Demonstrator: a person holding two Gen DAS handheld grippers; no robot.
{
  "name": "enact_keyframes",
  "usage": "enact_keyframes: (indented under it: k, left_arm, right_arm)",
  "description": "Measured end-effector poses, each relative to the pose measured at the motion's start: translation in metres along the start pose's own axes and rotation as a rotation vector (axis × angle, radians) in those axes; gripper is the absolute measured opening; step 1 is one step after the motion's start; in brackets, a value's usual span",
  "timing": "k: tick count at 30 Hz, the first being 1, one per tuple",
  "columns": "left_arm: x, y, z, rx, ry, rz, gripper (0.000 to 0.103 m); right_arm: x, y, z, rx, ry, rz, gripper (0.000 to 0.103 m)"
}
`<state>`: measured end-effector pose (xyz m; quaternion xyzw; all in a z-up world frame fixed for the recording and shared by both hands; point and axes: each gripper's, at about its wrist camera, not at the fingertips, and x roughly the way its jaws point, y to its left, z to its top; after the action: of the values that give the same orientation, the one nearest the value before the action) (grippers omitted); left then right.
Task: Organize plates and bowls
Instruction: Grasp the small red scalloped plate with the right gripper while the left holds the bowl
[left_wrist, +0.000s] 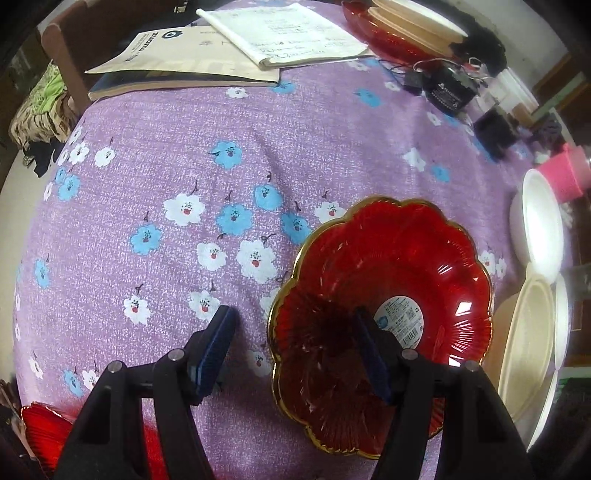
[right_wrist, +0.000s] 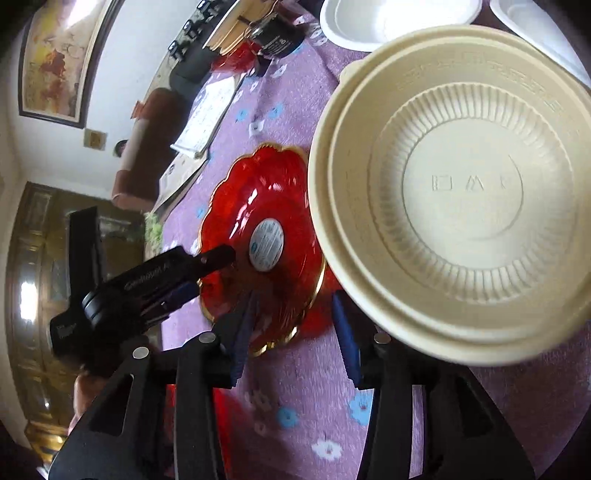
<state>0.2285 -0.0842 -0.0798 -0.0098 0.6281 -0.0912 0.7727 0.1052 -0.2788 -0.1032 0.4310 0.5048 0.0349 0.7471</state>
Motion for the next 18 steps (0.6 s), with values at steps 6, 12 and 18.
enact_keyframes:
  k: [6, 12, 18]
  left_arm:
    - [0.006, -0.003, 0.013, 0.001, 0.008, -0.026, 0.064]
    - [0.010, -0.016, 0.016, 0.046, 0.008, -0.035, 0.051]
    - [0.009, -0.010, 0.017, 0.024, -0.018, -0.018, 0.025]
  right_arm:
    - [0.013, 0.001, 0.003, 0.040, -0.030, 0.027, 0.044]
    - [0.012, 0.000, 0.002, 0.014, -0.054, 0.036, 0.042]
    - [0.013, -0.007, 0.003, -0.008, -0.075, -0.004, 0.015]
